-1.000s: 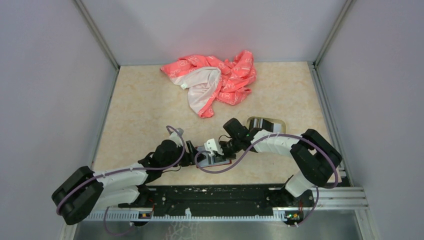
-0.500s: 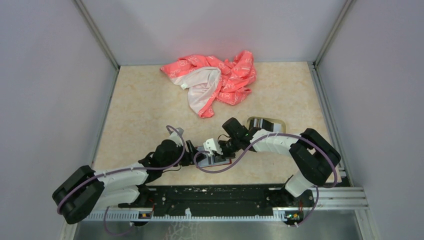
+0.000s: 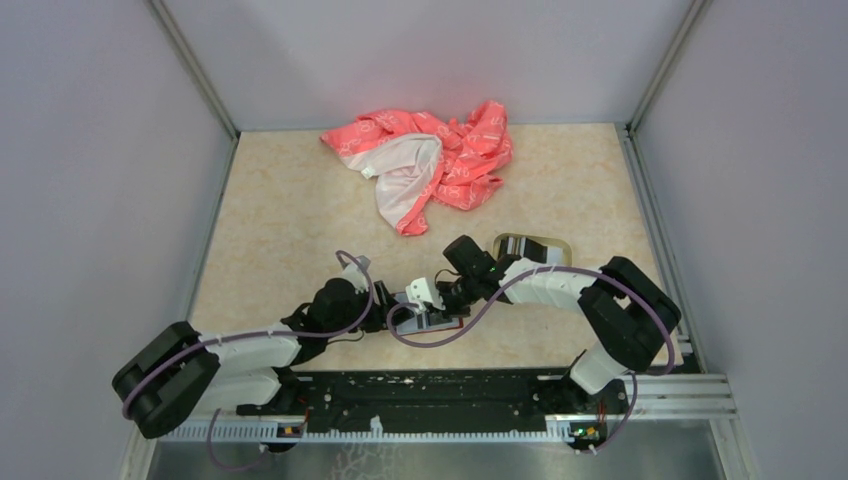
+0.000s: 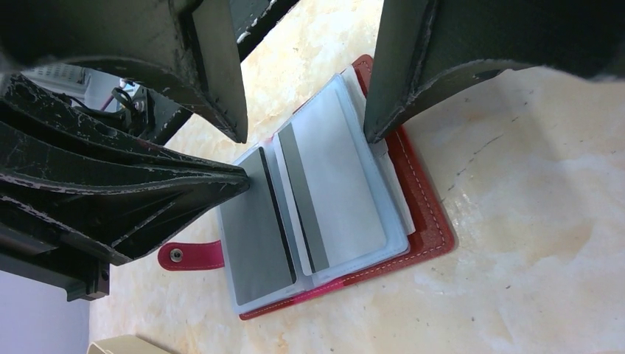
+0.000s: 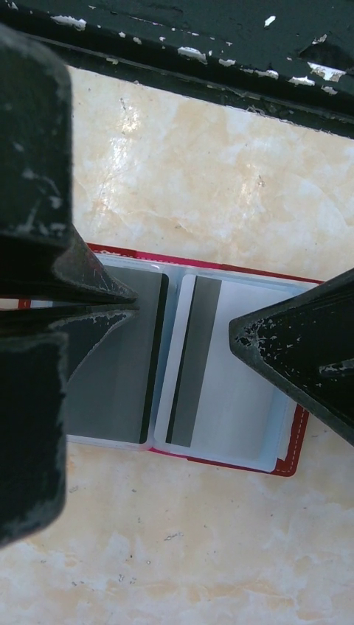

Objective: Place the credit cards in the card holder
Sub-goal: Turn over the card holder at the center of the board.

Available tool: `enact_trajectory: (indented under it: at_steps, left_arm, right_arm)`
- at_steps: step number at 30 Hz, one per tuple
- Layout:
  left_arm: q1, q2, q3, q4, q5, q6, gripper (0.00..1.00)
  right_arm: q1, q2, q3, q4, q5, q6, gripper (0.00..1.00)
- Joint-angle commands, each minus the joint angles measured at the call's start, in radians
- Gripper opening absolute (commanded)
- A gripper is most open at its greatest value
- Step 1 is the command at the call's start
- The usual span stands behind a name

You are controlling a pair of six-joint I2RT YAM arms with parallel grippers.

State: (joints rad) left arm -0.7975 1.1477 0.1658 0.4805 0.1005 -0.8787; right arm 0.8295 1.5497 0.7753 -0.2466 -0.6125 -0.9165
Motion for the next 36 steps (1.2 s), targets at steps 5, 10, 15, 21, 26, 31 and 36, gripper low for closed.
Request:
enact_trajectory:
  at_steps: [5, 10, 15, 21, 26, 31, 36]
  left_arm:
    - [0.004, -0.013, 0.015, 0.066, 0.056, -0.017, 0.61]
    - [0.004, -0.004, 0.01, 0.099, 0.072, -0.025, 0.61]
    - [0.004, 0.015, -0.003, 0.17, 0.102, -0.04, 0.62]
    - [0.004, 0.035, 0.008, 0.209, 0.131, -0.037, 0.63]
    - [0.003, 0.064, 0.022, 0.232, 0.15, -0.037, 0.63]
    - [0.004, 0.089, 0.031, 0.264, 0.171, -0.043, 0.63]
    - [0.005, 0.083, 0.033, 0.27, 0.166, -0.044, 0.63]
  right_arm:
    - [0.014, 0.006, 0.049, -0.03, -0.013, -0.01, 0.0]
    - [0.014, -0.01, 0.071, -0.059, -0.036, 0.0, 0.0]
    - [-0.011, -0.039, 0.084, -0.075, -0.096, 0.038, 0.0]
    - [-0.104, -0.053, 0.105, -0.092, -0.207, 0.114, 0.13]
    - [-0.16, -0.072, 0.097, -0.051, -0.26, 0.204, 0.18]
    - [-0.195, -0.055, 0.076, 0.079, -0.31, 0.422, 0.29]
    - [-0.196, 0.021, 0.093, 0.136, -0.348, 0.6, 0.47]
